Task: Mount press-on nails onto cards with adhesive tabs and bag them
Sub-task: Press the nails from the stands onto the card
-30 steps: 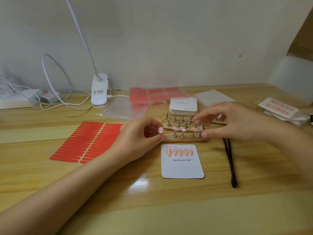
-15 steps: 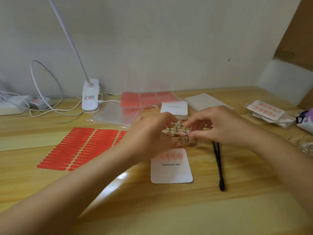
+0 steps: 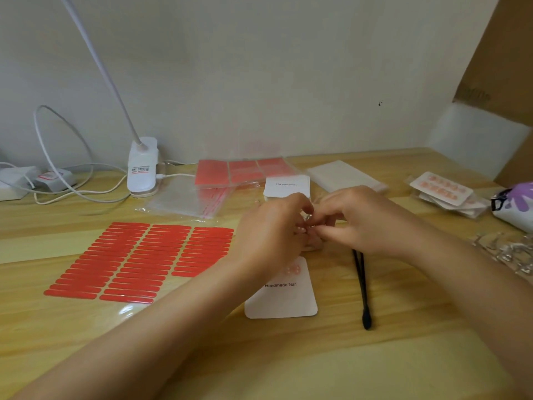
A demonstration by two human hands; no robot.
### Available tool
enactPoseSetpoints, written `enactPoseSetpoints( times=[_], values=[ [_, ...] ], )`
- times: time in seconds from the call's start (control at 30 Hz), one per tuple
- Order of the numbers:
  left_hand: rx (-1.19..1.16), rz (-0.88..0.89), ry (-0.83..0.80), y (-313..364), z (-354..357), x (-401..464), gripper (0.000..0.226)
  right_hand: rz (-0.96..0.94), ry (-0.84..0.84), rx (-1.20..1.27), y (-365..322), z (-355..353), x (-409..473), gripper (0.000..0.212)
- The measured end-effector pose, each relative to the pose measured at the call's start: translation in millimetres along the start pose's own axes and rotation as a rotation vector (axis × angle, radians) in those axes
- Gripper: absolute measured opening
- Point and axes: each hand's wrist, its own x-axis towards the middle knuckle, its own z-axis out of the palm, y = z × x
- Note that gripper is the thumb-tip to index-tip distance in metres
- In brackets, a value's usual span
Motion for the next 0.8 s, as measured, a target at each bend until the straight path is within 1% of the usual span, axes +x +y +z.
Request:
enactPoseSetpoints(
  times=[0.23,0.33,0.43,0.5,0.57,0.67,0.73,0.8],
  values=[
    [-0.065,-0.048,-0.009,2,-2,2,0.031,0.0,0.008,-0.026,1,2,0,0.012],
    [-0.076,-0.059,-0.008,0,0,2,0.033,0.018,0.029,0.026,2,4,0,0.013],
    [-0.094,-0.062,-0.009,0,1,3,0.033,0.084,0.054,0.154,3,6,0,0.021],
    [-0.091,-0.058,-0.004,-1,1,3,0.032,0.148,0.08,0.208,4,9,1,0.02],
    [-0.079,-0.056,-0.003,0,1,3,0.03,0.212,0.079,0.223,4,10,3,0.019],
    [-0.11,-0.067,-0.01,-1,1,1,0.031,0.279,0.086,0.273,3,11,4,0.024],
    [-0.122,-0.07,-0.012,-2,1,1,0.032,0.326,0.126,0.278,2,14,4,0.021],
    [-0.105,-0.067,-0.006,-2,2,1,0.031,0.36,0.208,0.215,3,16,5,0.019]
  ],
)
